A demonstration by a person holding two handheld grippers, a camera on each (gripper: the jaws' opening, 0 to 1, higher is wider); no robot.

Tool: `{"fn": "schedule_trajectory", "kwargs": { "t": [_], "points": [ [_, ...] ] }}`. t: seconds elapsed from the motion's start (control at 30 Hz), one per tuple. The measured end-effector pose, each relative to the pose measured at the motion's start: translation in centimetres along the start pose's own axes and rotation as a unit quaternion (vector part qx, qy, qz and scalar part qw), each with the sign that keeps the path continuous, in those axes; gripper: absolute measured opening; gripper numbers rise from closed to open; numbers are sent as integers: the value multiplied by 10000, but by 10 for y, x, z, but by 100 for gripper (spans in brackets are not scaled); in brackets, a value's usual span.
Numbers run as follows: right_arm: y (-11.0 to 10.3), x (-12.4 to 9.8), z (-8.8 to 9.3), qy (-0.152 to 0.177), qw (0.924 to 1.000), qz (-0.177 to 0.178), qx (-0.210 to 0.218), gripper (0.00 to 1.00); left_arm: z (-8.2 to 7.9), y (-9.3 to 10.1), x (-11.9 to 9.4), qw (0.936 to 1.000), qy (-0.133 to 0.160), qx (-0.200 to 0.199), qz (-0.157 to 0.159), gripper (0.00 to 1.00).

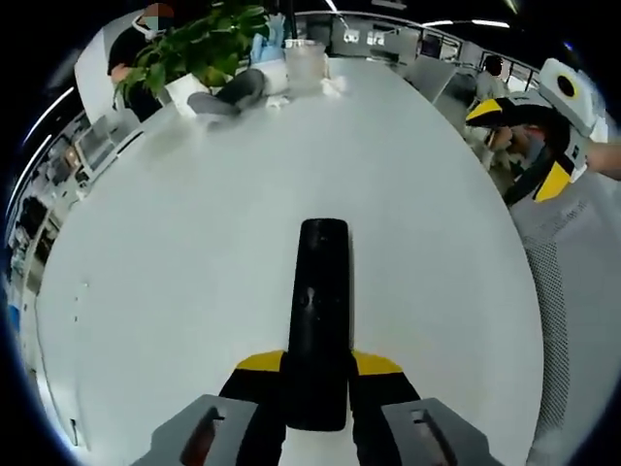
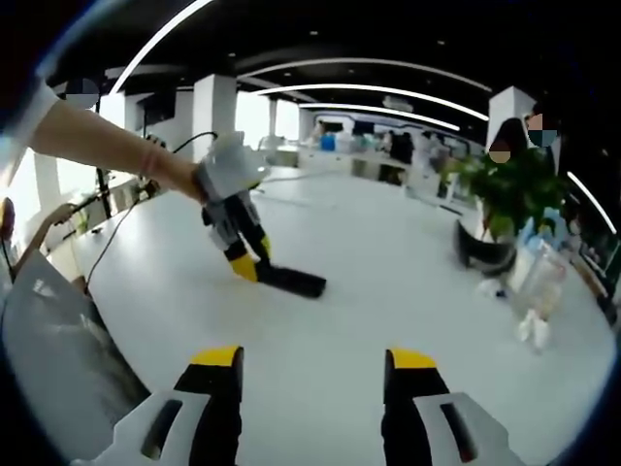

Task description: Press the specified remote control buttons in sequence, fully releasing each button before pressing the next.

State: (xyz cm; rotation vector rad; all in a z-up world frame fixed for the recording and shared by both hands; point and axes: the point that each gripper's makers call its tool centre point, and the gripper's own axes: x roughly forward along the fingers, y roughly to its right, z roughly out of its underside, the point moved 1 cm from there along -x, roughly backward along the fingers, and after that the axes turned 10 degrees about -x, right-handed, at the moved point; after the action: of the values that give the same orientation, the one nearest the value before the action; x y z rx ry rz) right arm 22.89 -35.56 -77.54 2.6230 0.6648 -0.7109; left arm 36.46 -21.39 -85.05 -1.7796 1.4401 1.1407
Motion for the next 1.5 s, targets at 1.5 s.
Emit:
{"fn": "schedule_trajectory", "kwargs": {
  "t": [1.5],
  "points": [
    [-8,1,3,-115,9997,-184,-91,53,43,61,-16,9999,23,-86,110,24]
  ]
}}
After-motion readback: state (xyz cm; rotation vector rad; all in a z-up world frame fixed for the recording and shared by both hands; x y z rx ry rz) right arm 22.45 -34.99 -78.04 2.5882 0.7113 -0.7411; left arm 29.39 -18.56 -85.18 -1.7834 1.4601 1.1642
